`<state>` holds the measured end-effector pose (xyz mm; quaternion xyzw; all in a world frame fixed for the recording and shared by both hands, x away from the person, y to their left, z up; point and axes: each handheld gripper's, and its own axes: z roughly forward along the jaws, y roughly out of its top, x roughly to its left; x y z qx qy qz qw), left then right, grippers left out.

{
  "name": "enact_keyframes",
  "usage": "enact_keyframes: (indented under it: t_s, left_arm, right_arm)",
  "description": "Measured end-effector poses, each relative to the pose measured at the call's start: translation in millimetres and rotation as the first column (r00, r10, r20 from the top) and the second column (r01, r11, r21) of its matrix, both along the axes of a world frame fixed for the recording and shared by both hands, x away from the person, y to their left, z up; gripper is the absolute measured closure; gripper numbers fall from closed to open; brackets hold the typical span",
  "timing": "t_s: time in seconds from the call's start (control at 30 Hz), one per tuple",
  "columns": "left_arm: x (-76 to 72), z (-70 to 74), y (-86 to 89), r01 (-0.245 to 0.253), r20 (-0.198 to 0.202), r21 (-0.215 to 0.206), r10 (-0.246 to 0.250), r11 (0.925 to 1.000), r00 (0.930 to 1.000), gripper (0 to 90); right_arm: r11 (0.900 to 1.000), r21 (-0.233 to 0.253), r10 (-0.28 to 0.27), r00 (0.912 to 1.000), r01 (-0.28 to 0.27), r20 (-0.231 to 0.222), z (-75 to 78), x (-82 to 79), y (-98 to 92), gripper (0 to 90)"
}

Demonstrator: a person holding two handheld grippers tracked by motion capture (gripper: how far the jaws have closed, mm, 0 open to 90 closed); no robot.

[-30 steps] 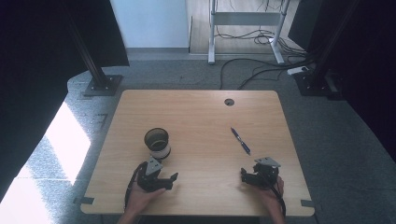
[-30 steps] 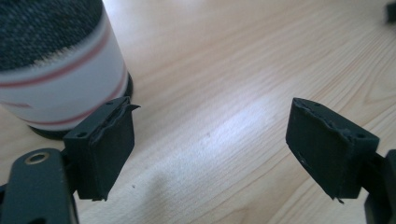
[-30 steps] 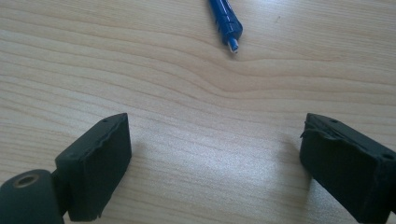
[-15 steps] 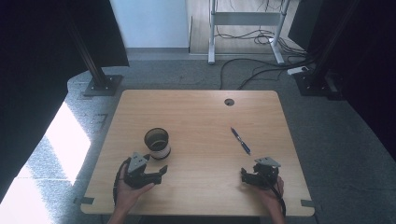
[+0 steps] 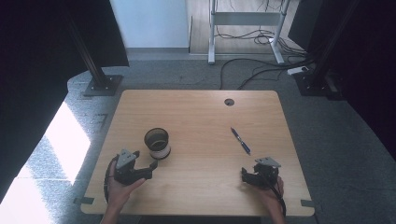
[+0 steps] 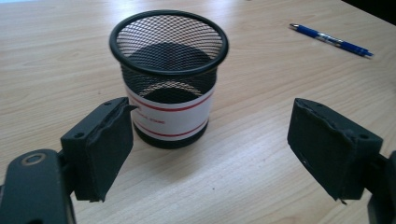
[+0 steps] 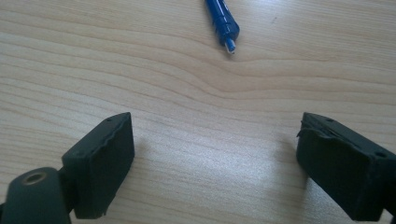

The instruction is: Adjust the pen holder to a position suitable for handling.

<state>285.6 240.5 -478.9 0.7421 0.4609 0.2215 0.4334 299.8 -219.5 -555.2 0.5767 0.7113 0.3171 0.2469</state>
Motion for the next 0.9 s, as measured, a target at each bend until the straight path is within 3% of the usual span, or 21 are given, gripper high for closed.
enact_keyframes:
  t_s: [0.6,0.9]
  left_arm:
    - [19.4,-4.6,10.5,-0.015,-0.036,-0.003,0.015,0.9999,0.9992,7.5]
    - [36.9,-11.9,5.5,-0.026,-0.065,0.026,0.027,0.9993,0.9975,6.1]
  right_arm:
    - [1.000,0.001,0.003,1.0000,-0.003,0.003,0.0,-0.7,-0.8,12.0]
    - [1.000,0.002,0.007,1.0000,-0.007,0.003,0.0,-1.0,-1.5,12.2]
